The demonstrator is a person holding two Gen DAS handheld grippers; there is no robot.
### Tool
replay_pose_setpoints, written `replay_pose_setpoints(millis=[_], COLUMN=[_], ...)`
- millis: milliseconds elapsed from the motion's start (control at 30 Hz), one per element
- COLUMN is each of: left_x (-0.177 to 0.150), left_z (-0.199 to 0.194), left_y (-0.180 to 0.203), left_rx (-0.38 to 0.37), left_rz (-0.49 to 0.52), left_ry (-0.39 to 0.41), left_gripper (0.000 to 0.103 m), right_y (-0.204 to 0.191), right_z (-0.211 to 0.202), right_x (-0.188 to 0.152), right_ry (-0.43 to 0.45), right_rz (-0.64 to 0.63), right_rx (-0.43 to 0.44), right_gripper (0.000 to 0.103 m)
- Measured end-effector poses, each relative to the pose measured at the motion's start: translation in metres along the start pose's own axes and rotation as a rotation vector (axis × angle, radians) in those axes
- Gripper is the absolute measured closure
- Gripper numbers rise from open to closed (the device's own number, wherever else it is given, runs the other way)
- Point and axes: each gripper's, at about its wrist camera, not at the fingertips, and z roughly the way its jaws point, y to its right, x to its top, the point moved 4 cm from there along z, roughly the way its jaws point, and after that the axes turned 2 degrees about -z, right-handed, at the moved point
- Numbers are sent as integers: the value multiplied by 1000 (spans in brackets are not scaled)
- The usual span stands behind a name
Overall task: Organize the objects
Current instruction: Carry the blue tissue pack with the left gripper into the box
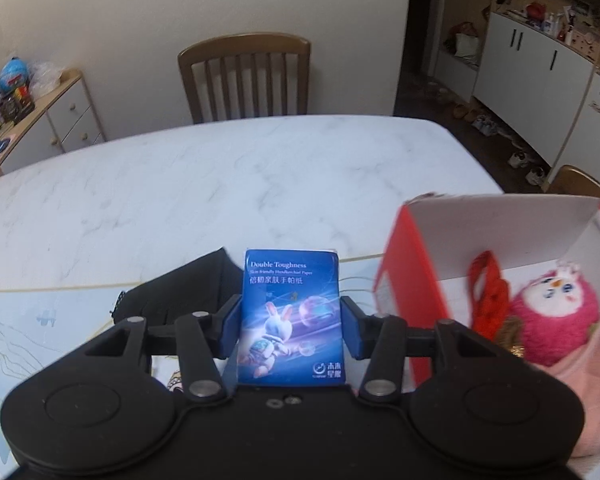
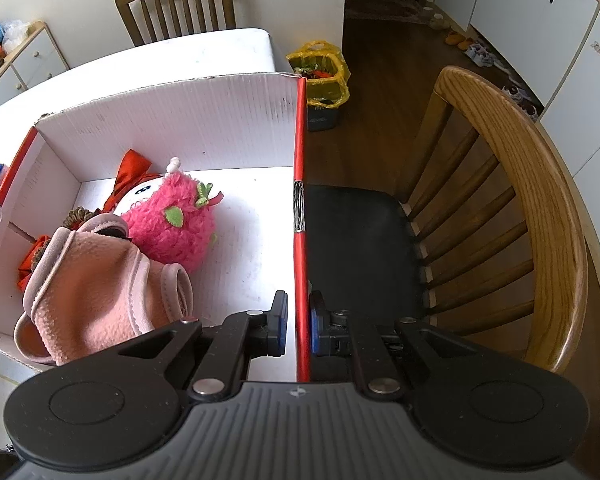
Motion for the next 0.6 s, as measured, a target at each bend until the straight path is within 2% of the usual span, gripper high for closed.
replay_pose_setpoints(millis=[333, 600], left_x=[17, 28], left_z=[-34, -46], left_y=[34, 83], left_rx=[-66, -147], left_rz=[28, 107], left_ry=[44, 61], left_gripper=[55, 55], right_y=[4, 8], right_z=[-2, -5], right_x=[-1, -2], right_ry=[15, 28], right_rz=[6, 12], right_rx=[26, 48], right_gripper=[92, 92])
